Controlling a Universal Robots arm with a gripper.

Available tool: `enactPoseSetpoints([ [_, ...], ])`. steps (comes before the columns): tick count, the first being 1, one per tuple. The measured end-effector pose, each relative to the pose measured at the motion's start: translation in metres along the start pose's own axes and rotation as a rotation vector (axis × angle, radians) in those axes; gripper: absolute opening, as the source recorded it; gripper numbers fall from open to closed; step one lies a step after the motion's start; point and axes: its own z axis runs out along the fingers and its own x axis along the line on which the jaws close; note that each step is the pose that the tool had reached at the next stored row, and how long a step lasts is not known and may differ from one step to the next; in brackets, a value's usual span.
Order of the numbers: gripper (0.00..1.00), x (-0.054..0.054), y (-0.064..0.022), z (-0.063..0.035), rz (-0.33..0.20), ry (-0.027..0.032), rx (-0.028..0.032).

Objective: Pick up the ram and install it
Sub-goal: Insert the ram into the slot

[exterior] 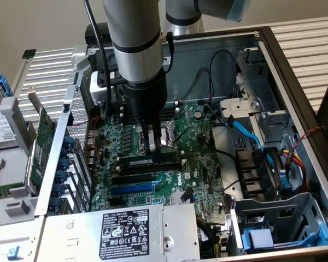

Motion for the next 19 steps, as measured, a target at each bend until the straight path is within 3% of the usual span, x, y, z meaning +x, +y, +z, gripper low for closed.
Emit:
enactPoseSetpoints([
  [19,0.13,0.0,0.0007,0.002,0.0,-0.0001,0.0001],
])
